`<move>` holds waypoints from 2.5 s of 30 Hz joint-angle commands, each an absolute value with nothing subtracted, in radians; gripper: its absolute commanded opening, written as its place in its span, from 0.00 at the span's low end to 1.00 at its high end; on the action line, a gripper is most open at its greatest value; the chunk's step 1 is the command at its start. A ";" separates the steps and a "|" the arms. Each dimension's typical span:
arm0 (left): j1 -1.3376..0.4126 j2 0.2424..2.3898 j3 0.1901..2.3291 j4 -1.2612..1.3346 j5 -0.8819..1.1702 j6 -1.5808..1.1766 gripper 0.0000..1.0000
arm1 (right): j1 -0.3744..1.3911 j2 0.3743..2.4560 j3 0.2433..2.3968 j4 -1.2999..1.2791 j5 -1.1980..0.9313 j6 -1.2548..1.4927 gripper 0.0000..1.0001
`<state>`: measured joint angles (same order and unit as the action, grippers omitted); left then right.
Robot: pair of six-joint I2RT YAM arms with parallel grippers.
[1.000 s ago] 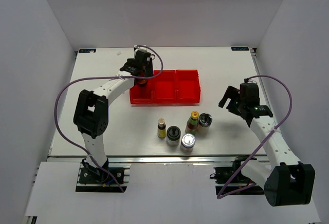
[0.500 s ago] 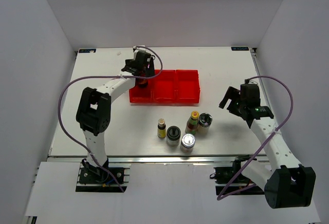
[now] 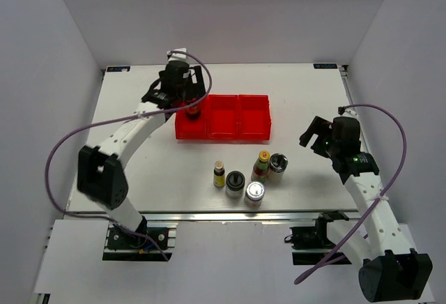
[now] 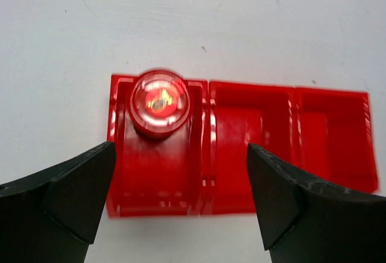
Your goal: Organize the condiment bottles
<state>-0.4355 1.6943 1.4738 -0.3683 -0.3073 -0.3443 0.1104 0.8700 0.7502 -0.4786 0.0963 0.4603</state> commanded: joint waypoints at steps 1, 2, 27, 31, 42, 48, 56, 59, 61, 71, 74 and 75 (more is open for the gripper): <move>-0.448 1.467 1.367 -0.414 -0.212 -0.380 0.98 | 0.107 0.844 0.761 -0.486 0.066 0.449 0.89; -0.457 1.425 1.274 -0.407 -0.190 -0.385 0.98 | 0.106 0.836 0.756 -0.488 0.057 0.451 0.89; -0.862 1.006 0.745 -0.344 -0.184 -0.454 0.98 | 0.106 0.824 0.732 -0.489 0.041 0.448 0.89; -0.867 0.968 0.776 -0.365 -0.102 -0.417 0.98 | 0.107 0.824 0.732 -0.485 0.038 0.448 0.89; -1.020 0.960 0.775 -0.524 -0.151 -0.492 0.98 | 0.106 0.828 0.716 -0.486 0.031 0.448 0.89; -1.187 1.068 0.834 -0.630 -0.437 -0.584 0.98 | 0.106 0.824 0.715 -0.488 0.028 0.446 0.89; -1.250 1.152 0.799 -0.592 -0.534 -0.638 0.98 | 0.106 0.818 0.709 -0.485 0.028 0.448 0.89; -1.250 1.167 0.766 -0.522 -0.555 -0.640 0.98 | 0.106 0.819 0.709 -0.485 0.026 0.446 0.89; -1.250 1.177 0.753 -0.496 -0.577 -0.647 0.98 | 0.106 0.818 0.710 -0.486 0.023 0.446 0.89; -1.250 1.249 0.741 -0.485 -0.580 -0.673 0.74 | 0.106 0.818 0.709 -0.485 0.023 0.445 0.89; -1.250 1.226 0.729 -0.479 -0.574 -0.669 0.60 | 0.107 0.816 0.707 -0.483 0.025 0.445 0.89; -1.250 1.223 0.729 -0.491 -0.575 -0.669 0.57 | 0.106 0.818 0.709 -0.485 0.026 0.445 0.89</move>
